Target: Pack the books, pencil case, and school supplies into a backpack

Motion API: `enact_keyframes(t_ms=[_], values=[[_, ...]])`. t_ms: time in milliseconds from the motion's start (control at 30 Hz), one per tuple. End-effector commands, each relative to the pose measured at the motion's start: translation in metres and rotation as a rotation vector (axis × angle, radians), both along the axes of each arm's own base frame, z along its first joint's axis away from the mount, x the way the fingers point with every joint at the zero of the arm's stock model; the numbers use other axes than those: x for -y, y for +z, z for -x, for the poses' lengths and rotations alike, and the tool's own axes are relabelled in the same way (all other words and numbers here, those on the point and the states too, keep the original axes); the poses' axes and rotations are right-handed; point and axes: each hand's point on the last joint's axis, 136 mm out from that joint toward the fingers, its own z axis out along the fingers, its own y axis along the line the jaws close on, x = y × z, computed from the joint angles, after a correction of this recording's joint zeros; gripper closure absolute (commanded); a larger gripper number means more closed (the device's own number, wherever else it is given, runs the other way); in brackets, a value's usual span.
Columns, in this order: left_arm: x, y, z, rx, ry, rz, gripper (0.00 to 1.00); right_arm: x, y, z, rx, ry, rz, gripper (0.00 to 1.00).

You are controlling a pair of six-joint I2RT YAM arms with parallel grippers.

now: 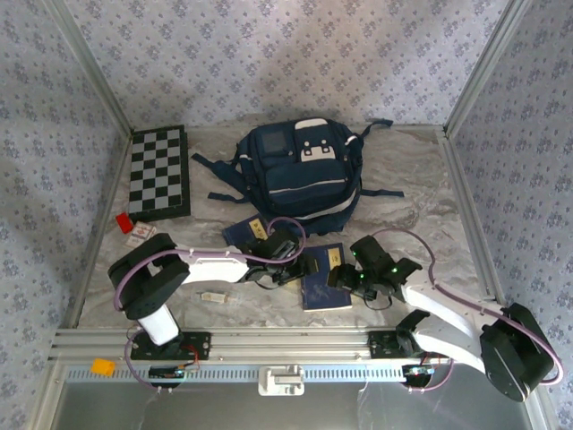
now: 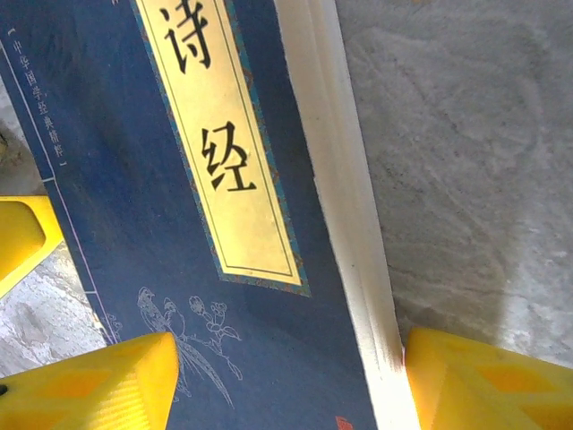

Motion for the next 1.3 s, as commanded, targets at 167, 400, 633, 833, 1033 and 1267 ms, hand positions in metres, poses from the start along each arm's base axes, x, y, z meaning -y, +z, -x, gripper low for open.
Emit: enact_keyframes(t_ms=[167, 400, 633, 833, 1033, 1267], values=[[0.027, 0.009, 0.006, 0.006, -0.068, 0.099, 0.4, -0.012, 0.022, -0.005, 0.045, 0.038, -0.054, 0.34], [0.026, 0.01, 0.006, 0.011, -0.072, 0.092, 0.4, -0.02, 0.039, -0.004, 0.073, 0.049, -0.124, 0.4], [0.026, 0.012, 0.005, 0.023, -0.076, 0.09, 0.4, -0.025, 0.05, -0.007, 0.102, 0.047, -0.182, 0.48], [0.025, 0.013, 0.005, 0.027, -0.075, 0.089, 0.4, -0.023, 0.045, -0.006, 0.08, 0.046, -0.175, 0.58], [0.024, 0.017, 0.004, 0.04, -0.075, 0.091, 0.4, -0.015, 0.04, -0.006, 0.066, 0.023, -0.138, 0.77], [0.021, 0.033, -0.001, 0.078, -0.074, 0.127, 0.4, -0.019, 0.057, -0.011, 0.111, 0.005, -0.195, 0.93]])
